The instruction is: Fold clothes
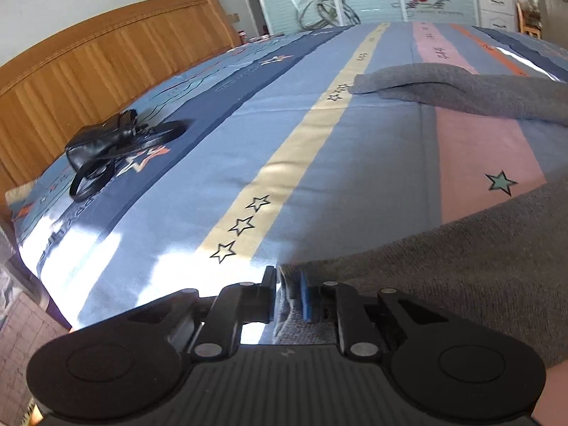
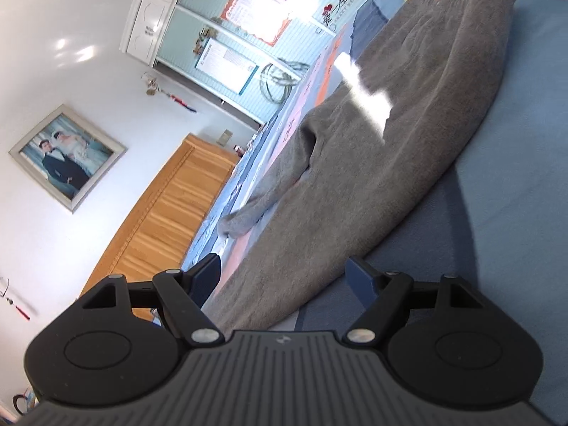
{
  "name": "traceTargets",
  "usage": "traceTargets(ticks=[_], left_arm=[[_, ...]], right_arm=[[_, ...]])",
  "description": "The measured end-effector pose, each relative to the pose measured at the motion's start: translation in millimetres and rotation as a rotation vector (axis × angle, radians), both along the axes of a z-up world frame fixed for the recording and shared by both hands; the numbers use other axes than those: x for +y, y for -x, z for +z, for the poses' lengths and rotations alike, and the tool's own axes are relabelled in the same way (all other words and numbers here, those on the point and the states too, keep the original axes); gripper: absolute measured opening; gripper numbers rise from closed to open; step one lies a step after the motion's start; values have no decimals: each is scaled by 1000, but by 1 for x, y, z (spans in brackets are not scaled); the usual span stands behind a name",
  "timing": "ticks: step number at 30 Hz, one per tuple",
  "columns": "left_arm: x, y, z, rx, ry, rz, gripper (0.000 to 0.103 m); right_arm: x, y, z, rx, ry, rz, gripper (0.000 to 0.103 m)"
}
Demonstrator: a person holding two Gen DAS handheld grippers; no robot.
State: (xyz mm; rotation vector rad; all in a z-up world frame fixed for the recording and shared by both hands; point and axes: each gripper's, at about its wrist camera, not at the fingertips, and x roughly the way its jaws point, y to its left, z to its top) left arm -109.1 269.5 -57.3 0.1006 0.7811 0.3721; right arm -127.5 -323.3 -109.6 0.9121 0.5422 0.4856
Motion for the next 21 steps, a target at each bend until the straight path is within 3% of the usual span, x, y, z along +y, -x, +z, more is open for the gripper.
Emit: traceTargets(ticks=[3, 6, 11, 14, 16, 18, 21], left_arm=[[12, 13, 14, -46, 2, 127, 25], [5, 23, 34, -124, -32, 180, 25], [-78, 5, 52, -178, 17, -69, 43], [-141, -16, 41, -145, 28, -256, 49], [-173, -28, 28, -106, 39, -339, 53], [-195, -37, 12, -65, 47, -393, 53], [-206, -43, -7, -32, 53, -388, 56]], right_arm=[[-12, -9, 5, -27, -32, -33, 79], [-16, -25, 14, -80, -64, -36, 80], [-22, -60, 14, -80, 28, -41, 82], [-45, -79, 7, 5, 249, -145, 80], [-65, -80, 5, 32, 390, -220, 32], [-89, -72, 4, 74, 414, -333, 22], [-104, -64, 8, 95, 494, -407, 22]])
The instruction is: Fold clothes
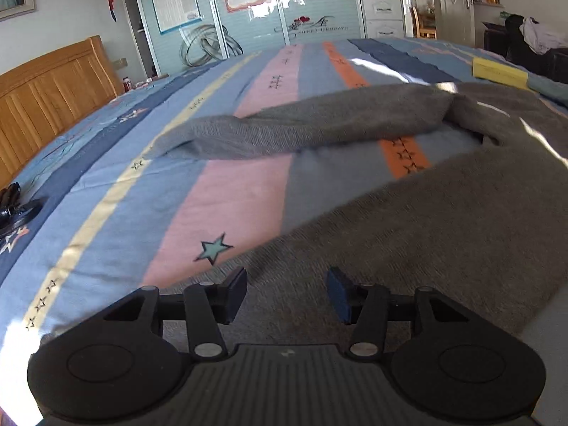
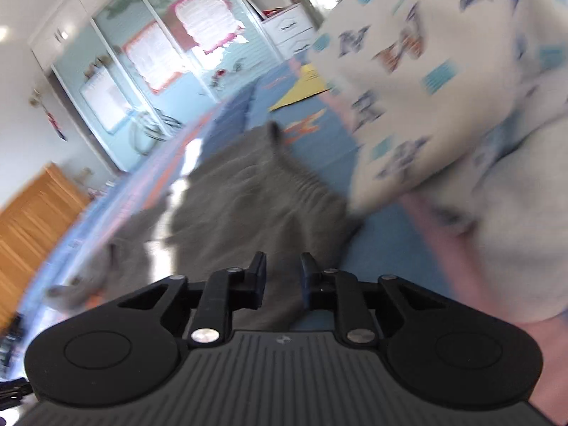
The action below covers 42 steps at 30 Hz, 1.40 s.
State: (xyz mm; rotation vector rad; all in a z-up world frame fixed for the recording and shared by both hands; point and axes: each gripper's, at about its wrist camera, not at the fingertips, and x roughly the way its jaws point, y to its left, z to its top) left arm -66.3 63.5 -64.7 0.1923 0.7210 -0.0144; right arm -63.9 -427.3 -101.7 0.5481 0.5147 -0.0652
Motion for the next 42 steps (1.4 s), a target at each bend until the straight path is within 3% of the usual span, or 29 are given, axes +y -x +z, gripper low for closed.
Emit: traceTargets(ticks=[2, 4, 6, 9, 10, 12, 13, 16, 17, 19, 22, 26, 31, 35, 39, 42], left_arm=[[5, 1, -4, -16, 25, 40, 65], [14, 0, -1, -25, 76, 92, 65], [20, 0, 8, -55, 127, 138, 64], [24, -3, 26, -116, 202, 198, 72], [24, -5, 30, -134, 230, 220, 74], [22, -15, 35, -153, 276, 290, 91], [20, -23, 37, -157, 300, 338, 95], [18, -47, 43, -175, 417, 463, 98], [18, -55, 43, -183, 460, 494, 100], [22, -69, 41, -183, 521, 558, 102], [32, -81, 27, -133, 538, 594, 102], [51, -80, 13, -130, 466, 666, 102], [77, -85, 6, -105, 510, 719, 102], [102, -83, 2, -122, 538, 795, 102], [137, -69, 3, -195, 592, 936, 102], [156, -66, 1, -203, 614, 998, 102]], right_arm=[[5, 5, 6, -37, -2, 32, 33], [17, 5, 11, -96, -34, 130, 58], [32, -1, 15, -129, -60, 234, 70], [38, -20, 8, -75, -73, 330, 70], [34, -22, 5, -33, -25, 278, 65], [23, -22, 3, 16, 35, 172, 34], [18, -20, 4, 20, 41, 122, 34], [30, -17, 15, 38, 184, 20, 45], [36, -17, 18, 19, 188, 28, 51], [48, -22, 22, -46, 143, 78, 75], [77, -37, 30, -109, 86, 196, 78], [143, -72, 44, -124, 185, 365, 79], [264, -116, 68, -193, 471, 551, 82], [371, -164, 84, -300, 583, 746, 91], [472, -211, 91, -297, 652, 929, 91], [536, -234, 89, -276, 729, 1030, 91]])
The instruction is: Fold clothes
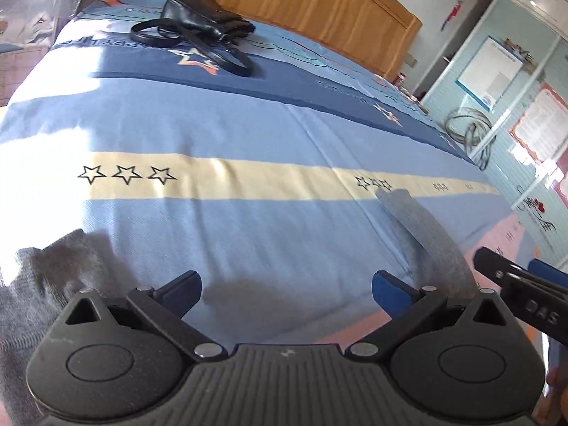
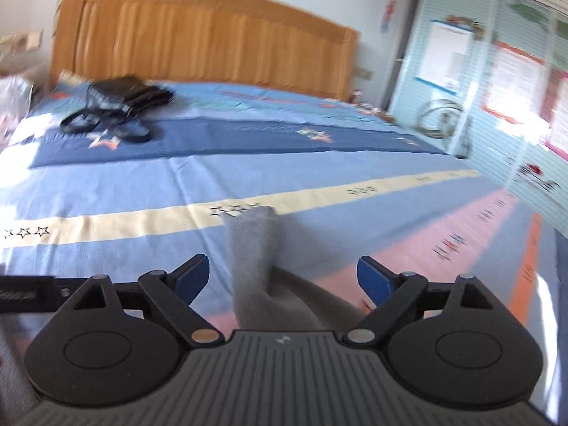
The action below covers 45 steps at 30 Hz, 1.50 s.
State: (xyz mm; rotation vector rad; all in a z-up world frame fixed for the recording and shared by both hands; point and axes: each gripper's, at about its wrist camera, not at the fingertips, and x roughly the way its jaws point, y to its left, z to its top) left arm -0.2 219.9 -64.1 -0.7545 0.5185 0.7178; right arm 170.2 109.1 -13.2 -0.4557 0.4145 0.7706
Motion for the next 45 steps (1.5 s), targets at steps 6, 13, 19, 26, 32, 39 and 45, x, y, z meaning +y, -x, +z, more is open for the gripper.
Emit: traceTargets(ticks=[6, 13, 19, 26, 32, 39, 45], left_arm=[[16, -3, -8, -15, 52, 13, 102], [20, -11, -9, -27, 54, -44, 102], [28, -9, -9, -46, 81, -42, 102], [36, -2, -8, -69, 91, 0, 102], [40, -2, -9, -69, 96, 20, 102], [41, 0, -7, -63, 86, 23, 102], [29, -6, -7, -64, 80, -10, 102]], right_arm=[[102, -7, -48, -175, 367, 128, 85], [109, -53, -50, 46, 295, 3, 19], [2, -107, -15, 595, -598, -125, 6], [-24, -101, 4, 690, -898, 25, 6], [4, -84, -6, 725, -740, 85, 38], [-19, -60, 4, 714, -755, 101, 71], [-94, -61, -4, 752, -807, -82, 76]])
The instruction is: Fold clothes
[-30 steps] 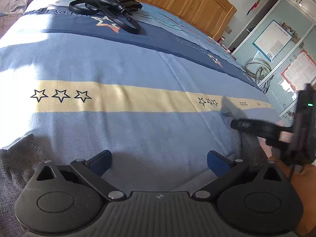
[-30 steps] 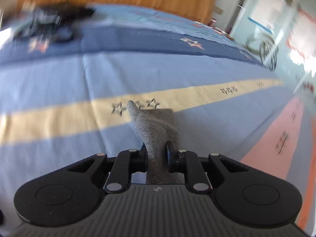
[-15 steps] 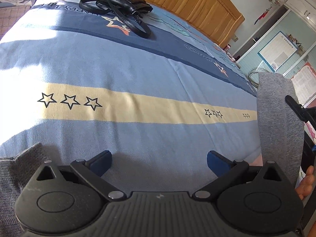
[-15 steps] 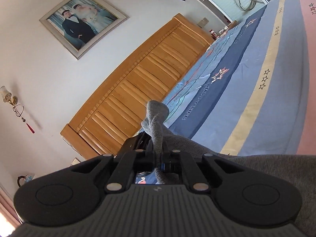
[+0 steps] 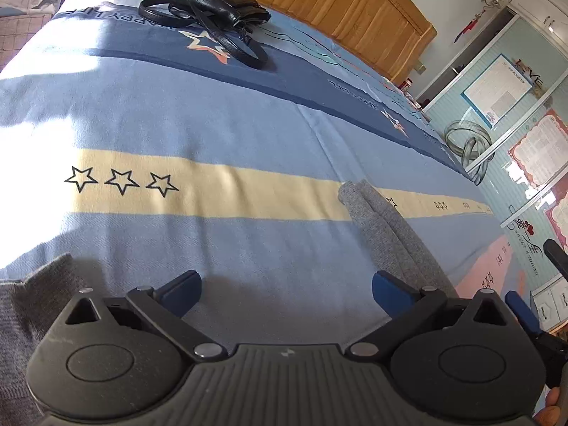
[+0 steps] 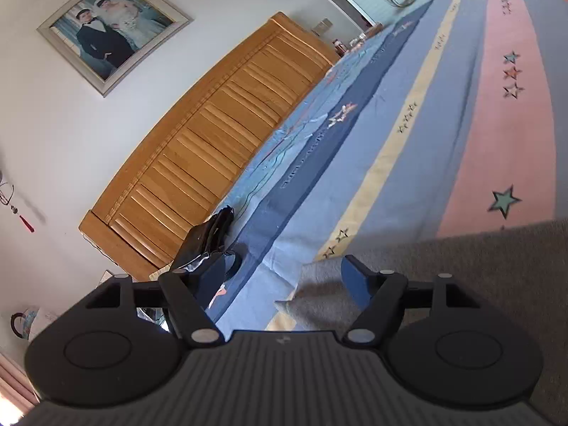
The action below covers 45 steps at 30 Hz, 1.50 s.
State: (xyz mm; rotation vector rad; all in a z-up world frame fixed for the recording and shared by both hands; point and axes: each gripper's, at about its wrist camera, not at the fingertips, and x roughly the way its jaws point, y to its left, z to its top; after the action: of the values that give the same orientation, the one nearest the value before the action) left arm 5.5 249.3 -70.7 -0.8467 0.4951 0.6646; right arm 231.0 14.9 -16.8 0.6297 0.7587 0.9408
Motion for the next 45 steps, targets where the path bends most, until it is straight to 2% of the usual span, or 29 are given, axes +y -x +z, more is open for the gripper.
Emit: traceTargets(ticks=[2, 4, 6, 7, 8, 9, 10, 11, 12, 13, 14, 17, 20, 21, 22, 25, 26, 28, 30, 31, 32, 33, 35, 36, 39, 41, 42, 43, 45], left_arm=[[-5, 0, 0, -2, -10, 3, 102], [-5, 2, 1, -9, -17, 32, 102], [-3, 4, 1, -17, -19, 63, 102], [-3, 5, 1, -21, -20, 79, 102], [-2, 5, 1, -23, -20, 88, 102], [-2, 4, 1, -22, -21, 91, 102], [-2, 4, 0, -20, -21, 87, 102], [-2, 2, -1, -17, -19, 81, 102], [-2, 1, -2, -14, -15, 75, 102], [-2, 0, -2, -12, -12, 70, 102], [-3, -1, -3, -11, -11, 67, 102], [-6, -3, -3, -11, -16, 48, 102], [-8, -5, -3, -8, -23, 38, 102], [-8, -5, -4, -5, -21, 41, 102], [-7, -5, -4, -3, -17, 44, 102], [-8, -6, -4, -5, -25, 42, 102], [-8, -6, -4, -4, -26, 41, 102], [-8, -6, -5, -1, -25, 42, 102], [-10, -6, -3, -2, -36, 37, 102], [-11, -6, -3, -4, -41, 37, 102], [-11, -6, -2, -5, -45, 39, 102], [-11, -6, -2, -6, -46, 41, 102], [-11, -6, -1, -8, -49, 46, 102], [-11, -5, -1, -10, -52, 50, 102], [-12, -6, -2, -8, -55, 53, 102], [-14, -7, -2, -6, -55, 46, 102], [-15, -8, -1, -5, -60, 41, 102], [-16, -8, 0, -6, -66, 38, 102], [-15, -7, 1, -13, -64, 49, 102]], right_arm=[[8, -7, -15, 57, -69, 43, 78], [38, -19, -34, 133, -187, 139, 79], [75, -29, -54, 198, -243, 221, 81], [95, -34, -64, 220, -205, 236, 81], [113, -36, -77, 244, -102, 233, 81], [132, -37, -90, 267, 5, 229, 70], [139, -34, -87, 232, 59, 233, 52], [146, -29, -83, 192, 110, 238, 58], [148, -29, -79, 213, 80, 293, 70], [148, -28, -75, 239, 44, 351, 71], [144, -26, -64, 200, 28, 367, 71], [129, -35, -36, 68, 60, 256, 73], [143, -57, -51, 82, 249, 187, 74], [152, -66, -62, 93, 337, 176, 68], [153, -69, -63, 51, 303, 162, 69], [152, -83, -60, 140, 222, 103, 71], [149, -82, -55, 131, 148, 123, 71], [147, -84, -52, 116, 89, 131, 75], [153, -93, -64, 135, 240, 109, 75], [156, -99, -72, 114, 304, 132, 62], [155, -102, -70, 44, 309, 128, 55], [151, -108, -69, 44, 315, 77, 45], [144, -112, -65, 27, 300, 10, 56], [142, -110, -61, 5, 277, 1, 58], [149, -95, -57, 13, 127, 160, 70], [171, -91, -63, 14, 212, 226, 74], [182, -92, -71, -2, 324, 213, 65], [186, -89, -73, -86, 351, 191, 58], [183, -89, -70, -73, 340, 128, 60]])
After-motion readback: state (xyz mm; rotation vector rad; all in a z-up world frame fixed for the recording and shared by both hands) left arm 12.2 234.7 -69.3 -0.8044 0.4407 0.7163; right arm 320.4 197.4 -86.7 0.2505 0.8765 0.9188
